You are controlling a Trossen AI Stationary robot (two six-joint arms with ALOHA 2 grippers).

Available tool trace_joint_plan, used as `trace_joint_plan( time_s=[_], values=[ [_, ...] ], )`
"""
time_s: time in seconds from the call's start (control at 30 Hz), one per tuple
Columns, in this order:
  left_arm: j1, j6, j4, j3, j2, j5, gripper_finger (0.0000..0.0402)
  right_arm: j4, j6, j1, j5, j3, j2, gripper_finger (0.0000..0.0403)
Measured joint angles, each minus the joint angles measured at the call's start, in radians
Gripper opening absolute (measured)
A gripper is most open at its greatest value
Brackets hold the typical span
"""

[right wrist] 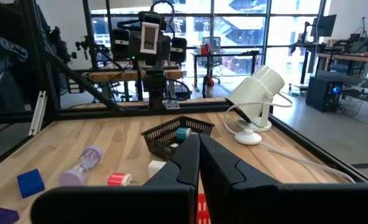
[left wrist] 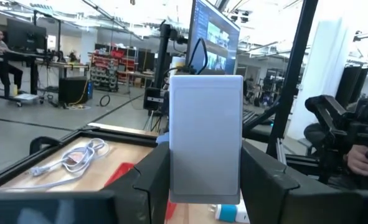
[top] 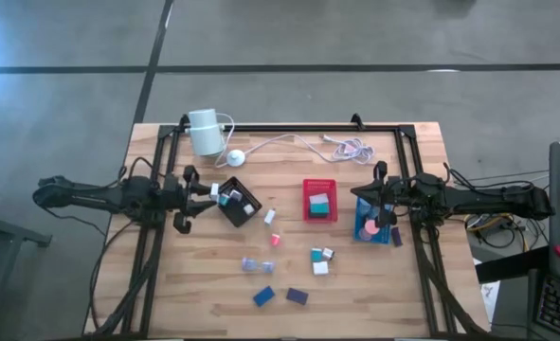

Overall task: Pick & Place Office items
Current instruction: Put the white digital clock into the red bin

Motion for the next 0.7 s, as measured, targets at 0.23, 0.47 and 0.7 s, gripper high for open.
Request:
trace_joint_plan(
  time_s=[0.23, 0.47, 0.7],
  values=[
    [0.0, -0.119, -0.007, 0.023, 0.022, -0.129, 0.0152, -0.002, 0.0, 0.0, 0.0, -0.002, 0.0, 0.0008],
    [0.001, -0.151, -0.176, 0.282, 0.315, -0.267, 0.0152, 0.006, -0.003, 0.0, 0.024, -0.002, 0.0, 0.0008],
    [0.048, -0.049, -0.502, 0.763, 0.843, -0.259, 0.0152, 0.008, -0.003, 0.0, 0.026, -0.002, 0.0, 0.0008]
  ],
)
